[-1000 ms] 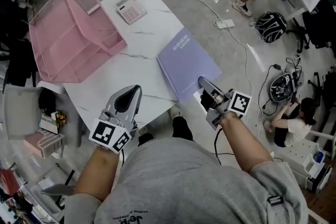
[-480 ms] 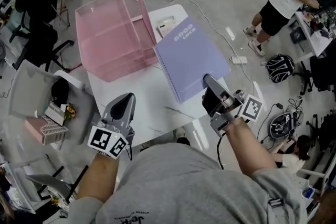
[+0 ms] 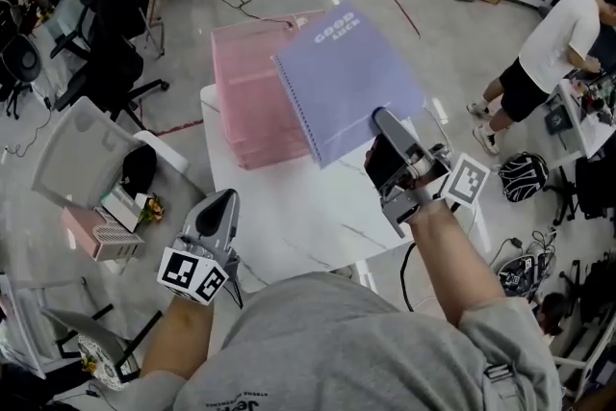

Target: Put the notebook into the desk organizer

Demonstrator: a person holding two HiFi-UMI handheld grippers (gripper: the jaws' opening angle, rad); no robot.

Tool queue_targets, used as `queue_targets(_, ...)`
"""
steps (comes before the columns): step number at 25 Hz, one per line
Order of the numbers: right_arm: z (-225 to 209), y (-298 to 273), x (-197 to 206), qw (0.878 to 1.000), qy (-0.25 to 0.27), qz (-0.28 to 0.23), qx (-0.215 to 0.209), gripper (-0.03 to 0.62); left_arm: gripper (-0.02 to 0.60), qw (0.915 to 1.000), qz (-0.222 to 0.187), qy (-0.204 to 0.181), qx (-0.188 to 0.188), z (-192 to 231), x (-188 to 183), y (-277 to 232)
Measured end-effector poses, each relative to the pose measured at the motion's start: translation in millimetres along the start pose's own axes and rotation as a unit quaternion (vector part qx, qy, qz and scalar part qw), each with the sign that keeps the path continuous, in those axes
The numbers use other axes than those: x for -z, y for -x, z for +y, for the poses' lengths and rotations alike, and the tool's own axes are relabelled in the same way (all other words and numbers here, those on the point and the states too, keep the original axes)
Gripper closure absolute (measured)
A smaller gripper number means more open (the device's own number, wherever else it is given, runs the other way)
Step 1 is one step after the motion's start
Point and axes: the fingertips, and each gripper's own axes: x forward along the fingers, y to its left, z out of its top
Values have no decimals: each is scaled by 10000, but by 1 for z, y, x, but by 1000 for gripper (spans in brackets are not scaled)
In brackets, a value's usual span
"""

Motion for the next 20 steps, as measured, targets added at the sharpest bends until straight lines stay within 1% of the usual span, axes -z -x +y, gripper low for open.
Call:
queue_targets(5, -23, -62, 18, 10000, 7, 52, 30, 563, 526, 9997, -55, 16, -228, 38, -8, 28)
queue_targets(10, -62, -109, 35, 9996, -138, -13, 241, 563, 526, 9993, 0, 30, -380, 63, -10, 51)
queue_targets(15, -95, -137, 47, 9987, -273, -111, 426, 563, 526, 9984, 34, 77, -563, 85, -8, 74)
queue_targets(20, -134, -148, 69, 9956, -384, -154, 844, 563, 526, 9975, 22, 149, -686, 104, -4, 94)
